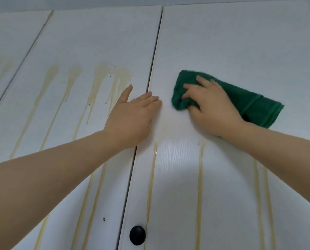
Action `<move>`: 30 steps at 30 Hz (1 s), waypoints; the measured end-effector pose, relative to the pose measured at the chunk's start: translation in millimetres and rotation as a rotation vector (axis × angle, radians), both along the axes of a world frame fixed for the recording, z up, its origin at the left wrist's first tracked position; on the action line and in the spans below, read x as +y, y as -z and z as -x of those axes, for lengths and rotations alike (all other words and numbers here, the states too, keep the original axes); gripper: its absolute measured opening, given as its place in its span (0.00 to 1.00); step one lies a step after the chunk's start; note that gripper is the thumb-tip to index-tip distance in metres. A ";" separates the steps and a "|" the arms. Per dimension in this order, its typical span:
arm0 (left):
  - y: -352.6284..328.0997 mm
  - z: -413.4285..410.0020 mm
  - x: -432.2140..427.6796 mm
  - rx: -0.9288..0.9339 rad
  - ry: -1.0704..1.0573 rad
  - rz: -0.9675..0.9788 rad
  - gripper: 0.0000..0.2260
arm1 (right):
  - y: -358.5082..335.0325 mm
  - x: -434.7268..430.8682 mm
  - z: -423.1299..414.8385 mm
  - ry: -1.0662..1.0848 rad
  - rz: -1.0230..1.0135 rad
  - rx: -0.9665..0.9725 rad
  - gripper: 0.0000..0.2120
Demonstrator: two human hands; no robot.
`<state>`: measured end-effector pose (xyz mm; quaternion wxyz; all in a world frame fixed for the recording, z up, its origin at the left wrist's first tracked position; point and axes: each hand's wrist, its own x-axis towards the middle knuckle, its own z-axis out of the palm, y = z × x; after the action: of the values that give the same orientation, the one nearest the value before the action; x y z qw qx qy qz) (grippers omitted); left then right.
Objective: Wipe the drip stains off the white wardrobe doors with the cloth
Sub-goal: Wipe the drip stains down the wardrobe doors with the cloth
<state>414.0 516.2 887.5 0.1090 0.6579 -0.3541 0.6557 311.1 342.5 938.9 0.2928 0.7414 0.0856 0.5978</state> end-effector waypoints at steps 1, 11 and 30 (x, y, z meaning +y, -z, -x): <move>0.9 1.2 -2.8 -0.012 0.005 -0.006 0.23 | 14.7 -4.0 -0.1 -0.015 0.091 0.077 0.14; 4.0 13.1 -31.7 -0.073 0.046 -0.046 0.25 | 26.3 -40.3 36.3 0.009 -0.030 0.017 0.14; -1.3 42.9 -73.5 -0.160 0.142 -0.077 0.24 | 11.5 -103.3 93.6 -0.009 -0.249 -0.139 0.13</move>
<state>371.1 442.6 888.8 0.1012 0.5804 -0.4321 0.6828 217.5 239.2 927.4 0.2008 0.7284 -0.0065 0.6550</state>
